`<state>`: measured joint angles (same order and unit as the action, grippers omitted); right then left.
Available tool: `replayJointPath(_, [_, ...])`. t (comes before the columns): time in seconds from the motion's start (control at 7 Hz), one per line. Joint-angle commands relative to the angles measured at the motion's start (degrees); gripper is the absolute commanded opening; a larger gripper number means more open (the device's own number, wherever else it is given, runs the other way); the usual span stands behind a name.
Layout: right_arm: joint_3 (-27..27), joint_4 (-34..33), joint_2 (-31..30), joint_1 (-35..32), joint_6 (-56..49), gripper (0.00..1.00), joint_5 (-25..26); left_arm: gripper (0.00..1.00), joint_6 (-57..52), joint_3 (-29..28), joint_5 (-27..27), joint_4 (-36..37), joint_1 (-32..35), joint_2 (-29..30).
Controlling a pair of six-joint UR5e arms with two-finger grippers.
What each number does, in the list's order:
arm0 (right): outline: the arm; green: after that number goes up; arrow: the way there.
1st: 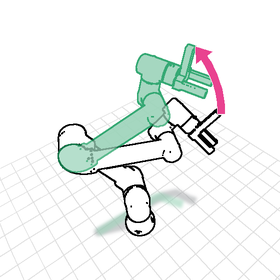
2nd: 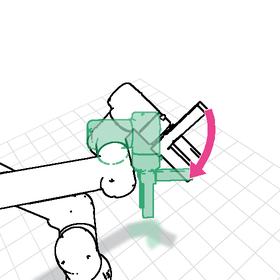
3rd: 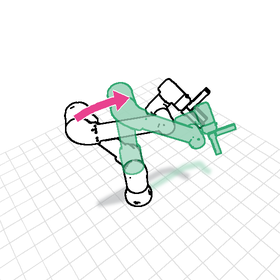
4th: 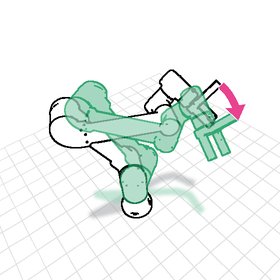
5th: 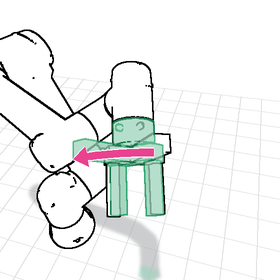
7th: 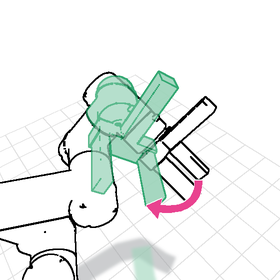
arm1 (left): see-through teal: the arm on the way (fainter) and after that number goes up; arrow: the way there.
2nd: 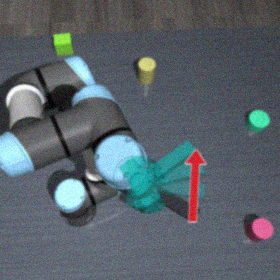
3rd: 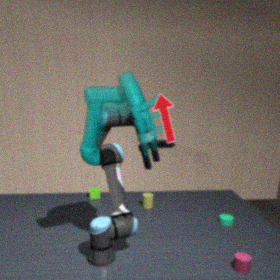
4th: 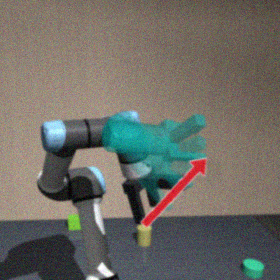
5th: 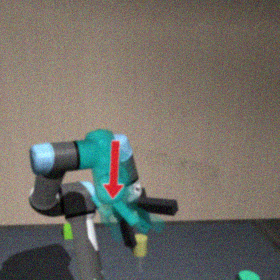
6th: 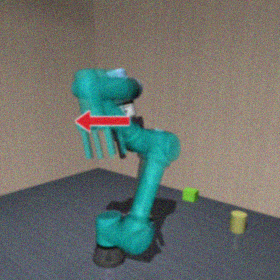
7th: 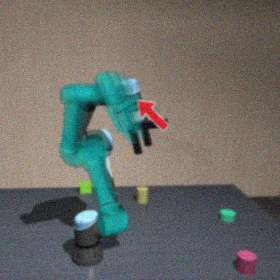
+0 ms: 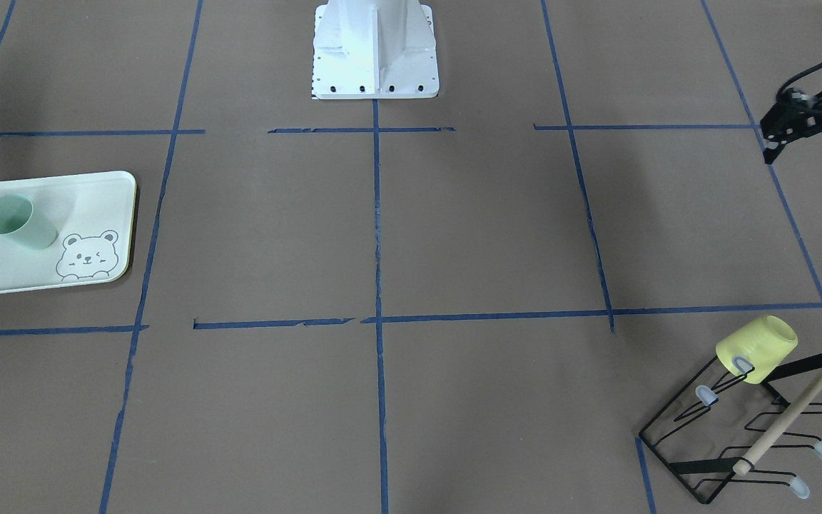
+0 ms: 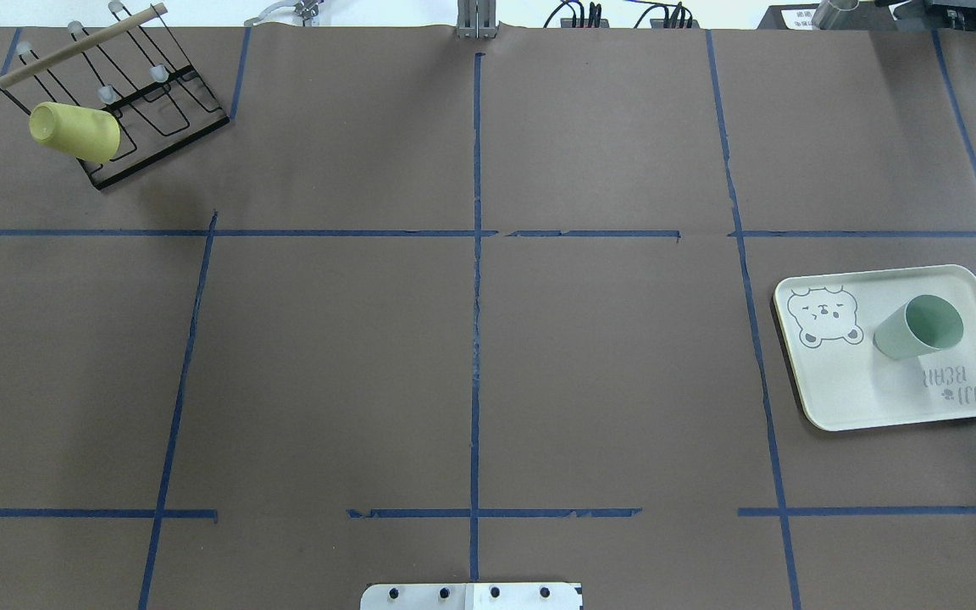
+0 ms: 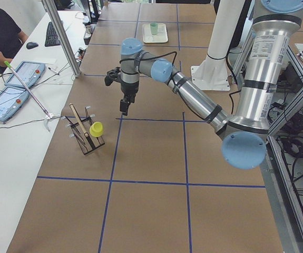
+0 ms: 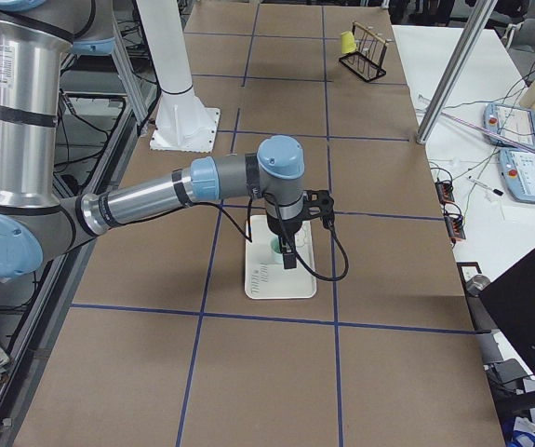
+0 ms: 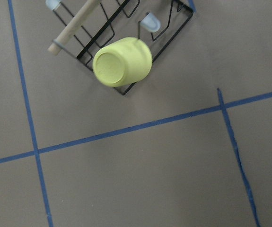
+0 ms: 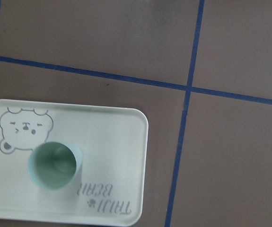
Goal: Left arm grabs green cup and hands to right arm on tray
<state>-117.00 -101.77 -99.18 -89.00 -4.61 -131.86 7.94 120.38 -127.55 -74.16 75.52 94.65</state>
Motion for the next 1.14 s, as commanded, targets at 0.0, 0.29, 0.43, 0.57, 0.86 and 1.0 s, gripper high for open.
replayJointPath(0.0, [0.9, -1.5, -3.6, -2.5, -6.8, 1.00, 0.8, 1.00, -16.3, -0.6, -7.4, 0.2, 9.7, -11.6])
replayJointPath(0.29, [1.3, -0.9, -6.3, -2.5, -8.9, 1.00, 2.7, 1.00, -19.2, -7.7, -7.7, -0.5, 10.6, -15.9])
replayJointPath(0.43, [0.7, -1.2, -6.5, -2.5, -9.4, 1.00, 2.6, 1.00, -19.4, -11.5, -7.8, -0.7, 11.0, -15.9])
replayJointPath(0.57, [1.0, -1.3, -6.2, -0.9, -9.4, 1.00, 2.8, 1.00, -20.1, -13.7, -7.9, -2.9, 11.7, -15.8])
replayJointPath(0.86, [1.2, -2.5, -6.4, -0.9, -9.2, 1.00, 2.5, 1.00, -20.1, -14.2, -12.5, -3.9, 14.6, -15.9])
replayJointPath(1.0, [1.4, -2.8, -6.6, -0.8, -8.3, 1.00, 2.0, 1.00, -19.5, -13.1, -12.7, -3.5, 14.7, -15.8])
